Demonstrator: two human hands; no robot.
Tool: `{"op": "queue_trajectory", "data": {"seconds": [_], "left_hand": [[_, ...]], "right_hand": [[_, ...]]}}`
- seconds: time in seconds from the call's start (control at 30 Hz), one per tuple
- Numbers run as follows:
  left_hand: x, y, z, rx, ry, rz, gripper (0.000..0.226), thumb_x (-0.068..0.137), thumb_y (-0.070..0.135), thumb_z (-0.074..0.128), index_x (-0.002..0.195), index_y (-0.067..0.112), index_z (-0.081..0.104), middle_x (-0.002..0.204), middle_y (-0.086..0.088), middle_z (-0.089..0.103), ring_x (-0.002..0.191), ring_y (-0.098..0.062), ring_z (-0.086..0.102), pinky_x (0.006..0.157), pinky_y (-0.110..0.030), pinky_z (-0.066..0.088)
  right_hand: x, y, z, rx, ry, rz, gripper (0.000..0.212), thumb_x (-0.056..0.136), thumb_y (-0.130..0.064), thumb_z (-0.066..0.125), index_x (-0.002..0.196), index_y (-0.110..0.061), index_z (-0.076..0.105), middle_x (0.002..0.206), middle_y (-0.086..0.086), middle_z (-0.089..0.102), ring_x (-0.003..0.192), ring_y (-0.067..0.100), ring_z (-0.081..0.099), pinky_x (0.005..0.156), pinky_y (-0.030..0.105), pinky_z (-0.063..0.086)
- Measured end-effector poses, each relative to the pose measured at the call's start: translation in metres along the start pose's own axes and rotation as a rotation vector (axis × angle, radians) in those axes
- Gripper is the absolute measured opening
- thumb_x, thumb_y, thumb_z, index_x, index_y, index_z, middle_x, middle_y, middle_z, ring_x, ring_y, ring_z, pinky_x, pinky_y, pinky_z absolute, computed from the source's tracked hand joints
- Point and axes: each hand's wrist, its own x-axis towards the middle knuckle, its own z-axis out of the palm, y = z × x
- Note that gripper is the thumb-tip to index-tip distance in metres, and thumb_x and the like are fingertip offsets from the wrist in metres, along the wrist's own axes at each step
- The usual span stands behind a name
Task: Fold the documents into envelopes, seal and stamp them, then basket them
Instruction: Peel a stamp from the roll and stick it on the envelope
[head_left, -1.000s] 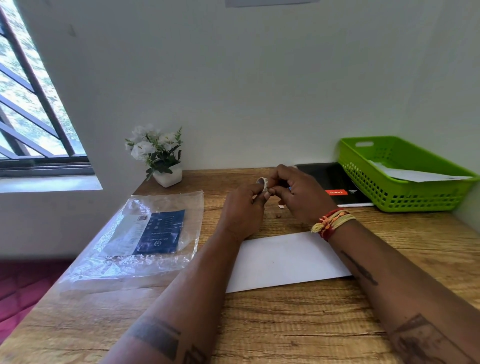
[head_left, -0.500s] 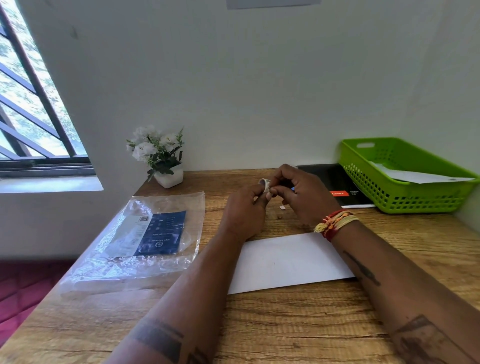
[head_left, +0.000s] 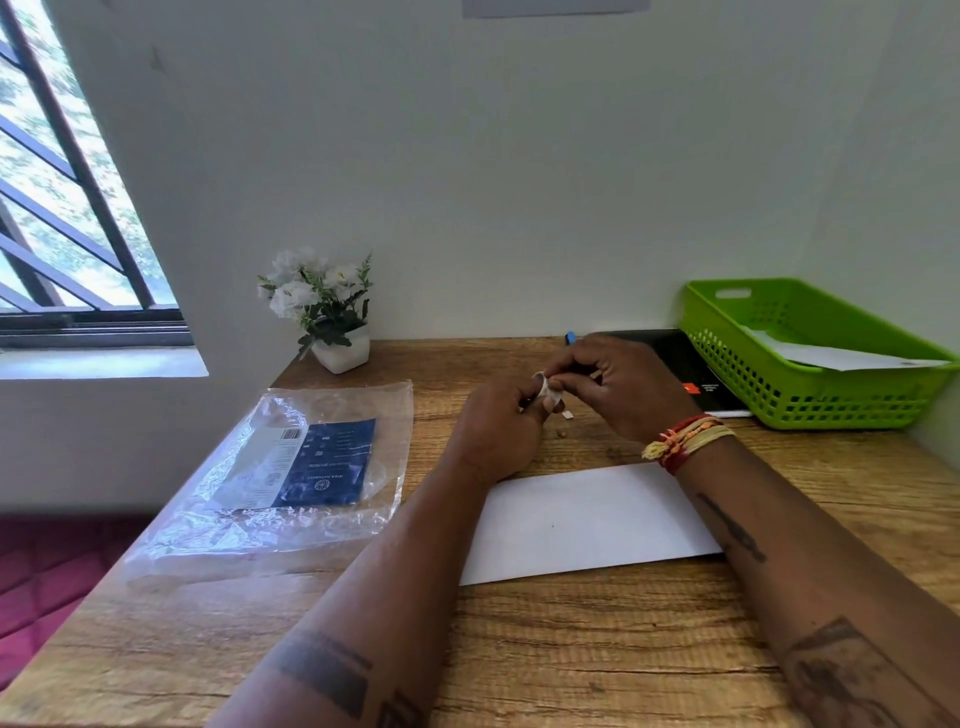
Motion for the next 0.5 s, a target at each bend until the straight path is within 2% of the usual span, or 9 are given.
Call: {"op": "queue_trajectory", "data": {"seconds": [0.07, 0.13, 0.2, 0.3, 0.43, 0.5], "left_hand": [[-0.0002, -0.0008, 0.0006, -0.006, -0.014, -0.011, 0.016, 0.1, 0.026, 0.064, 0.099, 0.026, 0.08, 0.092, 0.006, 0.076, 0.086, -0.014, 0.066, 0.076, -0.034, 0.051], [-0.0005, -0.0018, 0.0013, -0.027, -0.018, -0.012, 0.017, 0.1, 0.027, 0.063, 0.097, 0.028, 0.08, 0.087, 0.007, 0.075, 0.083, -0.014, 0.066, 0.076, -0.036, 0.052], [-0.0007, -0.0019, 0.0012, -0.049, -0.02, -0.037, 0.018, 0.102, 0.031, 0.061, 0.098, 0.028, 0.079, 0.085, 0.007, 0.075, 0.082, -0.013, 0.067, 0.075, -0.035, 0.051], [-0.0013, -0.0004, 0.0003, -0.042, -0.005, -0.084, 0.023, 0.104, 0.035, 0.057, 0.1, 0.025, 0.078, 0.084, 0.006, 0.075, 0.077, -0.01, 0.066, 0.064, -0.029, 0.045], [-0.0031, 0.0028, 0.0, -0.046, 0.011, -0.102, 0.025, 0.106, 0.036, 0.053, 0.1, 0.026, 0.076, 0.081, 0.007, 0.074, 0.07, -0.008, 0.063, 0.064, -0.027, 0.046], [-0.003, 0.0016, -0.0003, -0.038, 0.003, -0.101, 0.025, 0.106, 0.037, 0.053, 0.101, 0.027, 0.075, 0.08, 0.008, 0.073, 0.067, -0.006, 0.06, 0.062, -0.027, 0.043]], "right_hand": [[0.0001, -0.0008, 0.0006, -0.02, -0.015, -0.014, 0.007, 0.092, -0.019, 0.071, 0.096, -0.023, 0.075, 0.088, -0.015, 0.065, 0.084, 0.002, 0.061, 0.072, 0.012, 0.044], [-0.0003, -0.001, 0.0027, -0.05, -0.028, -0.018, 0.005, 0.094, -0.019, 0.067, 0.096, -0.023, 0.07, 0.089, -0.011, 0.062, 0.082, 0.005, 0.057, 0.07, 0.014, 0.041], [-0.0011, -0.0005, 0.0059, -0.059, -0.042, 0.002, 0.005, 0.097, -0.02, 0.062, 0.097, -0.024, 0.062, 0.091, -0.008, 0.059, 0.082, 0.01, 0.056, 0.069, 0.017, 0.039], [-0.0014, -0.0021, 0.0085, -0.056, -0.056, 0.032, 0.007, 0.1, -0.019, 0.057, 0.098, -0.024, 0.054, 0.093, -0.005, 0.058, 0.082, 0.014, 0.056, 0.066, 0.021, 0.04], [0.0, -0.0056, 0.0036, -0.026, -0.045, 0.046, 0.015, 0.1, -0.018, 0.058, 0.095, -0.029, 0.05, 0.087, -0.01, 0.06, 0.074, 0.001, 0.057, 0.063, 0.02, 0.041], [-0.0011, -0.0038, 0.0014, 0.018, -0.011, 0.065, 0.012, 0.1, -0.018, 0.059, 0.102, -0.029, 0.054, 0.088, -0.01, 0.065, 0.071, 0.0, 0.061, 0.064, 0.022, 0.047]]}}
